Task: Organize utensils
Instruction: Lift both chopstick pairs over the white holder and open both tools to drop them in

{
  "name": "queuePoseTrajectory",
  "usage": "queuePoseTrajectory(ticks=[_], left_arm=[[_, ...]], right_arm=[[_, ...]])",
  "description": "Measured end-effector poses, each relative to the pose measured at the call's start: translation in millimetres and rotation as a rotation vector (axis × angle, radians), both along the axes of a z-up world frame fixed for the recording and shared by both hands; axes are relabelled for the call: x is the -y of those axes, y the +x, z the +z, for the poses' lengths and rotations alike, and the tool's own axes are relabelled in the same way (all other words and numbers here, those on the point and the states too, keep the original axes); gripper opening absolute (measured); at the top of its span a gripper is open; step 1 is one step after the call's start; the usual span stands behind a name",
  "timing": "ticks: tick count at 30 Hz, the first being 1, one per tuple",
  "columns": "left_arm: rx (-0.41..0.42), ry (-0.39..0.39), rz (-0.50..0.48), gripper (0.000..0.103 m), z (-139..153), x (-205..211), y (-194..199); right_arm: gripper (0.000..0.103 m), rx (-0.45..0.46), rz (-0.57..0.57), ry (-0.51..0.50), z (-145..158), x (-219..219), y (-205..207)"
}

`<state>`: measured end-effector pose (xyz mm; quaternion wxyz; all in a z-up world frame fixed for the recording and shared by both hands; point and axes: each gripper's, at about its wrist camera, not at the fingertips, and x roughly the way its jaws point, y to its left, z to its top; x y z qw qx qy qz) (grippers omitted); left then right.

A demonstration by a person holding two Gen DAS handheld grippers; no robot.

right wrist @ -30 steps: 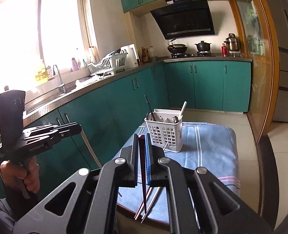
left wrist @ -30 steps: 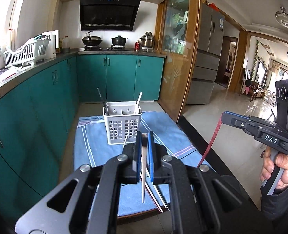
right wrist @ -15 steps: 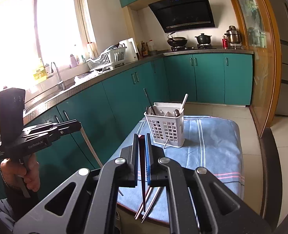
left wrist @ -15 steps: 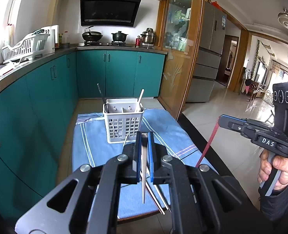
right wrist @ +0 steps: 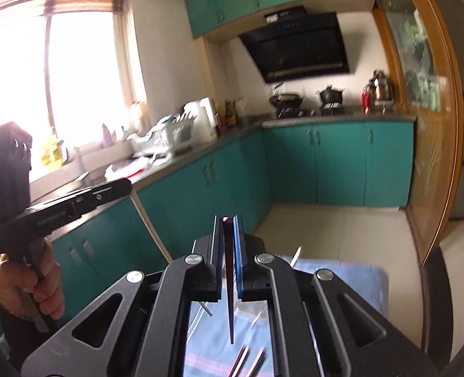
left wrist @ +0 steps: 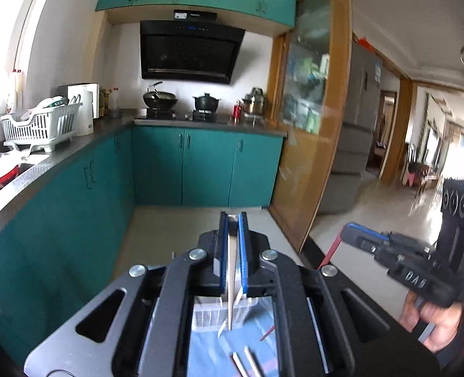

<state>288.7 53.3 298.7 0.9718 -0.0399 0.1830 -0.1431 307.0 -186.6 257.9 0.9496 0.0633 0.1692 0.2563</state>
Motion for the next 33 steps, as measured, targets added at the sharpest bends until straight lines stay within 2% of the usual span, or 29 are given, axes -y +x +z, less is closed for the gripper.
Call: queuePoseTrajectory(ticks=[3,6,10,13,16,19,27,29,31,32,33], left_arm=[[-0.003,-0.021,0.018,0.006,2.6,-1.9,39.4],[-0.007,-0.004,0.046,0.006,-10.3,-0.3,70.6],[-0.029,-0.02,0.053,0.006,-48.3,-1.4,103.7],[-0.046,-0.027,0.065,0.006,-78.9,-5.7,117.6],[-0.096,-0.033,0.072,0.006,-110.8,-12.6,132.0],[-0.119,-0.034,0.078,0.006,-127.3,-18.3,140.1],[-0.156,0.005,0.081,0.007,-138.8,-14.2,148.3],[-0.171,0.027,0.084,0.018,-145.7,-13.8,149.8],[-0.158,0.047,0.106,0.079,-150.3,-15.6,144.2],[-0.137,0.044,0.118,0.085,-150.5,-18.4,139.2],[-0.111,0.039,0.131,0.086,-150.4,-21.3,133.3]], right_arm=[[0.007,0.001,-0.025,0.01,-2.9,-1.9,36.0],[0.007,-0.014,-0.041,0.013,-19.9,-6.2,70.2],[0.007,-0.022,-0.058,0.021,-50.4,-11.8,103.3],[0.007,-0.061,-0.065,0.024,-81.9,-15.5,125.0],[0.007,-0.106,-0.051,0.041,-98.4,-17.2,135.6],[0.007,-0.114,-0.017,0.09,-88.6,-17.4,132.6],[0.007,-0.01,0.002,0.1,-32.3,-17.5,109.3],[0.007,-0.005,-0.005,0.092,-27.3,-17.3,110.4],[0.007,-0.004,-0.018,0.081,-27.3,-16.5,113.5],[0.007,-0.008,-0.021,0.082,-28.0,-16.0,116.0],[0.007,-0.012,-0.025,0.084,-28.7,-15.2,118.8]])
